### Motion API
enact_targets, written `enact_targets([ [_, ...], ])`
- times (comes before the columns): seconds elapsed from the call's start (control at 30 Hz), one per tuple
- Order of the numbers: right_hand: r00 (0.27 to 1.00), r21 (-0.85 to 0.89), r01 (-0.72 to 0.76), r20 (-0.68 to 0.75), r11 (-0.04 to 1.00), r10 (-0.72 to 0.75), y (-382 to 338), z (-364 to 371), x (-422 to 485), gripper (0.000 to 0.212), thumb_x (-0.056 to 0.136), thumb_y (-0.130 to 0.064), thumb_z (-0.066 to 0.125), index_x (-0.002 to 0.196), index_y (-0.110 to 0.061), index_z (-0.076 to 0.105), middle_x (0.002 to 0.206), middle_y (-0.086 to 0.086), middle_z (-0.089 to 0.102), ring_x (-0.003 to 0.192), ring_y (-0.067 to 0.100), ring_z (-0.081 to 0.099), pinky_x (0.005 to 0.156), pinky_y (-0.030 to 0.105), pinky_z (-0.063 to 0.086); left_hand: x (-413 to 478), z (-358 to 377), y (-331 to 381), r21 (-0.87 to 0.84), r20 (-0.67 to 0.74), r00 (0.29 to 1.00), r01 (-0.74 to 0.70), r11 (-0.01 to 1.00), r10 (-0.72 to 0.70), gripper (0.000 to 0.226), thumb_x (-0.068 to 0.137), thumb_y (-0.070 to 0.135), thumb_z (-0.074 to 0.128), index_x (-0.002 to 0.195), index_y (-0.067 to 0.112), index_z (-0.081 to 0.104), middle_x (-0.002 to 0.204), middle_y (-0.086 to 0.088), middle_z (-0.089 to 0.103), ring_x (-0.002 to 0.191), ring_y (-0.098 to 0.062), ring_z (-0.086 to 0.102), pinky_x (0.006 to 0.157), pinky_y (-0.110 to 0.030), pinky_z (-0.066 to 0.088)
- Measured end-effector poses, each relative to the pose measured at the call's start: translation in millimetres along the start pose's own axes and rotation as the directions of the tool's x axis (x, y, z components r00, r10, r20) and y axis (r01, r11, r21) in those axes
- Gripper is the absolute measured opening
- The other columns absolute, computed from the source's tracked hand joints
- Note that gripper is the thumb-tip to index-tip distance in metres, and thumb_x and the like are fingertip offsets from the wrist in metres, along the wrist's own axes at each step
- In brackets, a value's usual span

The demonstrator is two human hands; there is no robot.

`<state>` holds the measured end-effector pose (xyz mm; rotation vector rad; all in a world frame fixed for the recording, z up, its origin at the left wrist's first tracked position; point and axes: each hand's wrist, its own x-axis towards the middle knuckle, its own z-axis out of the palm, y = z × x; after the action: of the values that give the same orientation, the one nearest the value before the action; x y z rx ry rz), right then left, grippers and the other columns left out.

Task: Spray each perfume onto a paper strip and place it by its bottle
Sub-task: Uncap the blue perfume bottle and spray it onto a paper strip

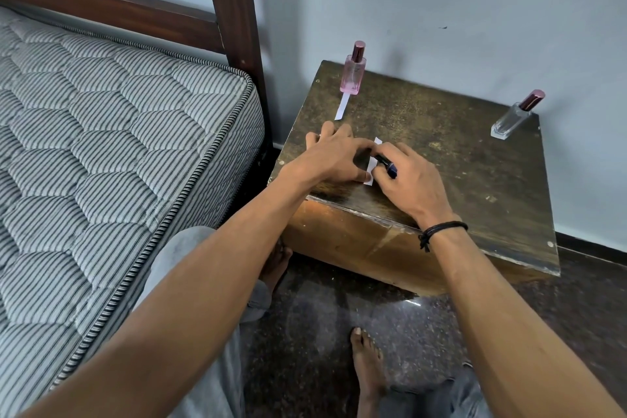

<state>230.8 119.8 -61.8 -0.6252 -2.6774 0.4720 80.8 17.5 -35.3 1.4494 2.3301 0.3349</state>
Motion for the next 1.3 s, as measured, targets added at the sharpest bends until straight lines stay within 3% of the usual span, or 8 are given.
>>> enact_targets([
  [0.23,1.000,-0.049,0.009,-0.014,0.999,-0.010,0.4,4.0,1.2,0.020,0.093,-0.024,0.057,0.111,-0.022,0.066,0.087,0.000,0.060,0.066,0.024,0.051,0.053,0.033,0.042,0.6,-0.9,-0.6,0.010,0.010,1.000,0.004,1.000,-0.004,0.060,0.082,0.063,0.065,0.137,0.050,0.046,0.109,0.004,0.035,0.120,-0.026,0.031,0.098,-0.046,0.028],
  [0.37,0.999,-0.088,0.027,-0.022,0.996,-0.029,-0.3,5.4,0.5,0.016,0.094,-0.026,0.060,0.108,-0.020,0.065,0.083,-0.006,0.051,0.062,0.022,0.044,0.052,0.030,0.035,1.5,0.0,-2.1,0.006,0.010,1.000,0.002,1.000,-0.002,0.060,0.082,0.063,0.063,0.139,0.051,0.045,0.109,0.005,0.033,0.120,-0.026,0.030,0.097,-0.046,0.027],
  [0.63,0.999,-0.099,0.031,-0.015,0.995,-0.032,-1.6,3.8,0.7,0.016,0.095,-0.026,0.060,0.108,-0.019,0.066,0.085,0.001,0.058,0.065,0.030,0.055,0.052,0.032,0.037,1.8,0.6,-2.4,-0.007,0.012,1.000,0.004,1.000,-0.004,0.062,0.081,0.063,0.064,0.139,0.052,0.044,0.108,0.005,0.035,0.119,-0.025,0.030,0.093,-0.043,0.025],
  [0.93,0.997,-0.126,0.055,-0.042,0.991,-0.061,-3.0,4.8,0.2,0.014,0.094,-0.023,0.063,0.104,-0.015,0.068,0.086,0.005,0.062,0.067,0.038,0.061,0.049,0.035,0.042,-2.0,-4.5,1.8,0.001,0.031,0.999,0.034,0.999,-0.034,0.065,0.083,0.062,0.065,0.143,0.052,0.042,0.110,0.005,0.034,0.123,-0.027,0.030,0.100,-0.045,0.028],
  [1.13,0.996,-0.133,0.075,-0.042,0.988,-0.082,-2.4,5.3,0.0,0.013,0.095,-0.022,0.063,0.105,-0.014,0.067,0.087,0.005,0.063,0.066,0.037,0.060,0.050,0.031,0.035,-2.8,-6.8,2.6,0.000,0.042,0.999,0.033,0.999,-0.033,0.064,0.085,0.062,0.064,0.143,0.051,0.042,0.110,0.004,0.034,0.124,-0.027,0.030,0.102,-0.045,0.027],
  [1.3,0.996,-0.126,0.085,-0.023,0.988,-0.089,-0.6,5.3,0.2,0.016,0.097,-0.025,0.062,0.108,-0.014,0.065,0.093,0.005,0.066,0.069,0.036,0.061,0.051,0.034,0.040,-2.1,-6.6,2.3,-0.005,0.042,0.999,0.026,1.000,-0.026,0.063,0.084,0.064,0.063,0.143,0.051,0.042,0.109,0.005,0.034,0.124,-0.027,0.030,0.098,-0.044,0.026],
])
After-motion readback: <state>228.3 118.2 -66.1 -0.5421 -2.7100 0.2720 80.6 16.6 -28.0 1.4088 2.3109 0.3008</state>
